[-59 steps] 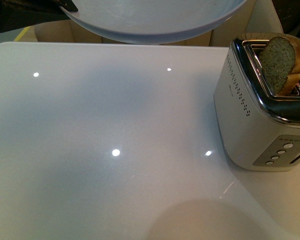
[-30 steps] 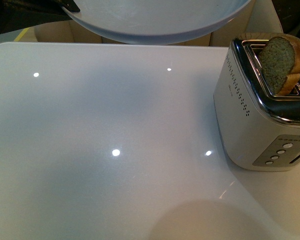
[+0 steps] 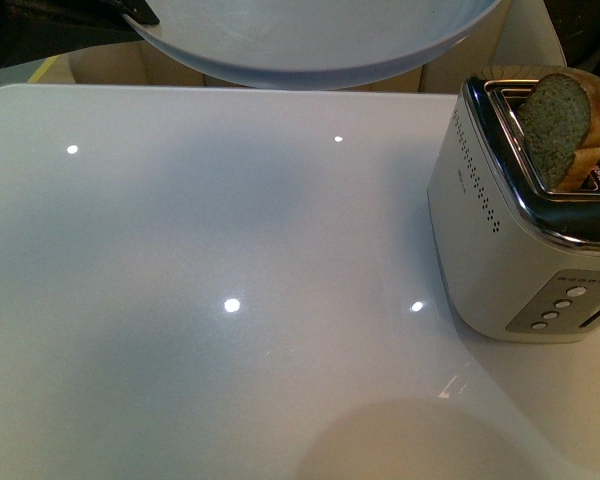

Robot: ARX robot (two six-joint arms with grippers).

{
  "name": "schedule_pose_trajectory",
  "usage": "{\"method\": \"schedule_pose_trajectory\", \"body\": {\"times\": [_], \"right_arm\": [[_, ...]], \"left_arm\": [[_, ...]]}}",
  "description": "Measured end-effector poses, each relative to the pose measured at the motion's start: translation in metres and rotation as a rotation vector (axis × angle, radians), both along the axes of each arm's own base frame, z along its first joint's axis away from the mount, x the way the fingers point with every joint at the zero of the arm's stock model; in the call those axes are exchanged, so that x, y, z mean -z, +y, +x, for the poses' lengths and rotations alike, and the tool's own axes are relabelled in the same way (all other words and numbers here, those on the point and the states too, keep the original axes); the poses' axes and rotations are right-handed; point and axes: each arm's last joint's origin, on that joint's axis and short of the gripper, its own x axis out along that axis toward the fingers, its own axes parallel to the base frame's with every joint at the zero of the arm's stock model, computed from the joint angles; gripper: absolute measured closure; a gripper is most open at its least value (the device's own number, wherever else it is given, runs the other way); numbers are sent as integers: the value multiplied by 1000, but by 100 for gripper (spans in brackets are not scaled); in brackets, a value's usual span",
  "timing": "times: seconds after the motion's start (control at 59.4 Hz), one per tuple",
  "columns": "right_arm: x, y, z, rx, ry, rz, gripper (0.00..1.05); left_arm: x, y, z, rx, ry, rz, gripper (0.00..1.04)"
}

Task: Left arm holds plate, right arm toasts bread

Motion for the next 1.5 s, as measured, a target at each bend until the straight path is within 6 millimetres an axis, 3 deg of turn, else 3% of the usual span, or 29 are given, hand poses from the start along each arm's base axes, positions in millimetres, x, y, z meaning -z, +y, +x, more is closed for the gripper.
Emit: {"method": "schedule_pose_trajectory", "body": {"times": [0.758, 1.162, 1.348, 1.499], "right_arm": [[3, 0, -17, 0, 6, 0, 103], [3, 0, -18, 0, 5, 0, 38], [3, 0, -18, -1, 5, 0, 9], [3, 0, -18, -1, 5, 0, 9]], "left_arm": [[0, 0, 0, -1, -1, 0, 102], [-1, 0, 0, 2, -1, -1, 102], [-5, 0, -1, 91, 33, 9, 102], [-4, 11, 6, 107, 14, -16, 102]]}}
